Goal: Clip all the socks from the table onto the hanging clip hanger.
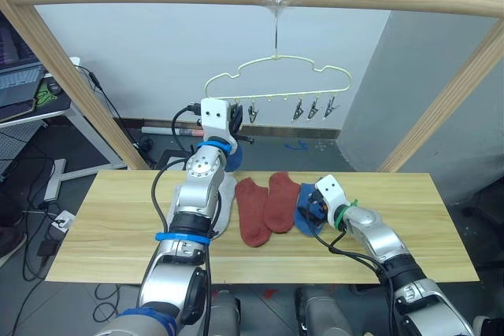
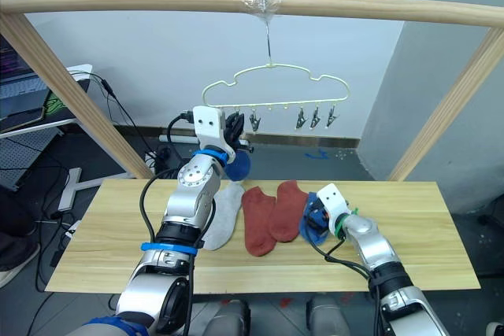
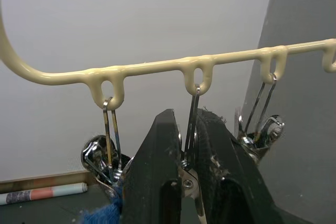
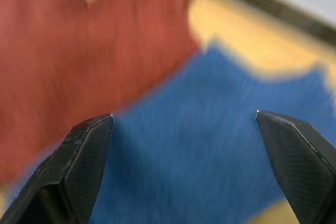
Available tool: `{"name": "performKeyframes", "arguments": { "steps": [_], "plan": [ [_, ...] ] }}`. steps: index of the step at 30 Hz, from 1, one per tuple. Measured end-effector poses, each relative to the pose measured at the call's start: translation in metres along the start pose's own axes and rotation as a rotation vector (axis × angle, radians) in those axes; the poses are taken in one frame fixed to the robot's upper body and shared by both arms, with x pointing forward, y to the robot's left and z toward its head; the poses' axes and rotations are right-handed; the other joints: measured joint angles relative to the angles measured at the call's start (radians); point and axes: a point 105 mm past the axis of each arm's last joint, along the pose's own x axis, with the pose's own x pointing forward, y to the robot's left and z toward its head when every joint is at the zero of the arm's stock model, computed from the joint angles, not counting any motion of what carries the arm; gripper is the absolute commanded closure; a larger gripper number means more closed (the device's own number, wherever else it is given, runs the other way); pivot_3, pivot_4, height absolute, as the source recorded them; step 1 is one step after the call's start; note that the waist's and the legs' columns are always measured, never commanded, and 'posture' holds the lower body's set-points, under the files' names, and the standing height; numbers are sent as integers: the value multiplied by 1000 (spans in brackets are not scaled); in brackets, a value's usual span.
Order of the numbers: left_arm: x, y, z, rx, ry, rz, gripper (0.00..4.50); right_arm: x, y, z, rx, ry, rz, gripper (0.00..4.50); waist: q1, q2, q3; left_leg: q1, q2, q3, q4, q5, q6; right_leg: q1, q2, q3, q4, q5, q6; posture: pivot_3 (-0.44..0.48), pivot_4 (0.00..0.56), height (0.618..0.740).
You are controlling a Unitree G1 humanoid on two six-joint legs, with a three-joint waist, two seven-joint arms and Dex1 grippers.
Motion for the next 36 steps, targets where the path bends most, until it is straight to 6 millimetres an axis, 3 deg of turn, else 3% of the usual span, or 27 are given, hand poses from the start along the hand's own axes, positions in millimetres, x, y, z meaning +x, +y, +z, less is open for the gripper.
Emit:
{"name": "performKeyframes", "arguments": {
  "steps": [3,6,15,18,22,25,27,32,36],
  "plan": [
    [-1,-2,-2,-1,10,-4,4373,6,-3,3,15,-8,-10,0,-1,0,0,2,0,0,0,0,0,2,0,0,0,1,0,54,161,740],
    [-1,-2,-3,2,13,-5,4373,6,-5,-2,-24,-15,2,499,1,0,0,4,0,0,1,0,0,4,0,0,0,1,1,54,161,740],
    [-3,-1,-3,6,17,-7,4373,-10,-3,-18,-66,-13,92,3535,1,0,-1,4,0,0,2,0,0,5,0,1,0,1,1,50,162,740],
    [-3,-4,-3,-9,32,-28,4373,-20,-1,-21,-157,-16,126,4493,1,0,-1,4,0,0,2,0,0,4,0,1,0,1,1,51,163,740],
    [-4,-3,-2,-124,80,-65,4373,-42,2,-14,-429,-79,191,4493,-2,1,0,3,0,1,2,0,0,4,0,1,0,1,2,47,164,740],
    [-6,1,-1,-265,141,-97,4373,-62,14,23,-789,-251,238,4493,-11,1,-1,4,0,1,2,0,0,4,0,1,0,1,2,46,167,740],
    [-8,0,-1,-366,180,-120,4373,-69,22,39,-930,-335,242,4493,-12,1,-1,5,0,1,2,0,0,5,0,1,0,1,2,46,167,740],
    [-20,-6,3,-688,275,-214,4373,-79,40,62,-1062,-493,235,4493,-12,1,-1,4,0,1,3,0,0,5,0,1,0,1,2,43,165,740],
    [-31,-6,11,-1011,327,-285,4373,-86,47,98,-1145,-654,133,4493,-13,0,-1,5,0,0,3,0,0,5,0,1,0,1,2,46,161,740]
  ]
}}
